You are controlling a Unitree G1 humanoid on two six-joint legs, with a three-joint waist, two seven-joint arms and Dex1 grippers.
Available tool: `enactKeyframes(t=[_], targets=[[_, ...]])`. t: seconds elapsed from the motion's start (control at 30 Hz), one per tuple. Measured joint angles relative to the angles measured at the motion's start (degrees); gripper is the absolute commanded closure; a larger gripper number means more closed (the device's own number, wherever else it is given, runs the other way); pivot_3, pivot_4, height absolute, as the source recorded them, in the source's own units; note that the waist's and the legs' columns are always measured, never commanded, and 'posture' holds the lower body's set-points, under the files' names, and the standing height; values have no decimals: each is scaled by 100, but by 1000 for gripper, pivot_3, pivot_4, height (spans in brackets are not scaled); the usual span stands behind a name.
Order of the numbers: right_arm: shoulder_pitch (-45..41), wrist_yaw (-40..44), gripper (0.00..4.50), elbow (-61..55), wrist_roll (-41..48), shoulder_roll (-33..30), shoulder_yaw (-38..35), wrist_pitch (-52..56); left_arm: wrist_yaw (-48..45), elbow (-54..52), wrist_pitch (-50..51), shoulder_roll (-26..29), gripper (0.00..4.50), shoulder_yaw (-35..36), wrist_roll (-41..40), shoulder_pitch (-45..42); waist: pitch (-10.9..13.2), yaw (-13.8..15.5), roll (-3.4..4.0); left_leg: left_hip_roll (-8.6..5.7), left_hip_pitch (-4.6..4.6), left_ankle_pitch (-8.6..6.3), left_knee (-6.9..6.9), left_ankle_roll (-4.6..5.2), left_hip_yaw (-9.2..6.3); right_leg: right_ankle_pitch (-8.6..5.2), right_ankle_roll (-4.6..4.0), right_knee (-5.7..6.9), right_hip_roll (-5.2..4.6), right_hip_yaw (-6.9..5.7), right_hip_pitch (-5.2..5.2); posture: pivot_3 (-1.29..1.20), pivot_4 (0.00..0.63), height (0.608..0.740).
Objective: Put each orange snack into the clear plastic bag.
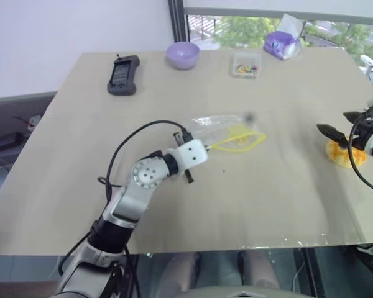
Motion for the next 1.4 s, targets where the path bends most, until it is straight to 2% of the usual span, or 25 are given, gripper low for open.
enactKeyframes(t=[0.2, 0.4, 1.2, 1.23, 1.3, 1.4], targets=[[89, -717, 38, 642, -333, 64, 14, 422, -4, 0, 24, 19, 4500, 1, 1, 7, 0, 26, 0, -3, -1, 0, 1, 1, 1, 0, 0, 0, -3, 0, 0, 0, 150, 740], [-27, -889, 38, 670, -59, 226, -345, 1035, -4, 0, 46, 35, 4500, 2, 2, 9, -2, 37, -1, -2, 0, -1, 3, 2, -4, 0, 0, -1, 0, -5, 7, 0, 150, 740], [77, -843, 38, 485, -48, 202, -236, 1461, -3, 0, 58, 37, 4500, 2, 5, 5, -10, 44, -15, -3, 0, 0, 4, 1, -14, 0, 0, -4, 1, -16, 13, 0, 150, 740], [85, -842, 574, 472, -70, 201, -215, 1462, -3, 0, 58, 37, 4500, 2, 5, 5, -12, 45, -18, -3, 0, 0, 4, 1, -15, 0, 0, -4, 1, -16, 13, 0, 150, 740], [118, -840, 1262, 462, -110, 178, -193, 1463, -3, 0, 58, 37, 4500, 2, 5, 5, -14, 42, -22, -3, 0, -1, 4, 1, -15, 0, 0, -5, 1, -16, 13, 0, 150, 740], [173, -840, 2599, 435, -122, 165, -195, 1466, -3, 0, 58, 37, 4500, 2, 5, 4, -16, 36, -25, -3, 1, -1, 4, 1, -14, 0, 0, -4, 1, -16, 14, 0, 150, 740]])
